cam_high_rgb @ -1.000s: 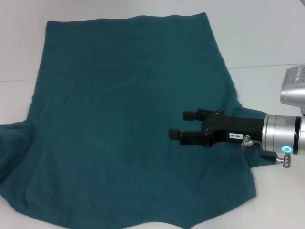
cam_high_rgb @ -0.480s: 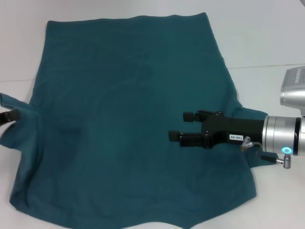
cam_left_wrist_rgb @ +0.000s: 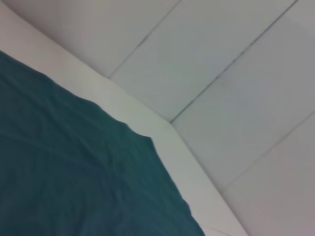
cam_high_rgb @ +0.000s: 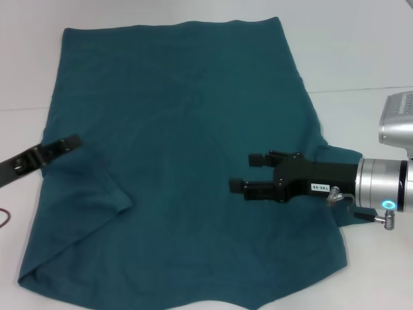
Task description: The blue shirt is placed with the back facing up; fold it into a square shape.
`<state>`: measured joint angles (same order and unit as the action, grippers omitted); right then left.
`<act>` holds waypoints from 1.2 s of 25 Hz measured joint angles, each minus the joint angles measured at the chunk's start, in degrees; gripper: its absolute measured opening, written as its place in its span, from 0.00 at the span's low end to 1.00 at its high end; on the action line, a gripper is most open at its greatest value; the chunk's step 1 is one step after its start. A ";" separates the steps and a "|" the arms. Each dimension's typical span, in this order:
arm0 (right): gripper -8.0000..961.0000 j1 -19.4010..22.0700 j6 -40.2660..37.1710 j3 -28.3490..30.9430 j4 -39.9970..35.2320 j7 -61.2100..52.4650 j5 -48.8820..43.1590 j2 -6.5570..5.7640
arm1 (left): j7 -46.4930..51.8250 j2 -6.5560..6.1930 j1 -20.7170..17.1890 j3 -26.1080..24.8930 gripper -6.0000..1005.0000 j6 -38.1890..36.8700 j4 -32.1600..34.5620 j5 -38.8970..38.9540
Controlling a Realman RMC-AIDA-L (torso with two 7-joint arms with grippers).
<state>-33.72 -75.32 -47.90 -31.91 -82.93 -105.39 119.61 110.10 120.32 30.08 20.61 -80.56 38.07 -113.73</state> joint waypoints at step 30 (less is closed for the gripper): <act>0.97 1.85 4.73 2.63 0.05 -18.74 -1.71 -5.89 | -25.86 2.20 -4.59 6.50 0.94 -13.15 -0.87 2.41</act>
<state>-31.87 -70.58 -45.27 -31.86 -101.67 -107.10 113.72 84.24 122.53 25.50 27.11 -93.71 37.20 -111.32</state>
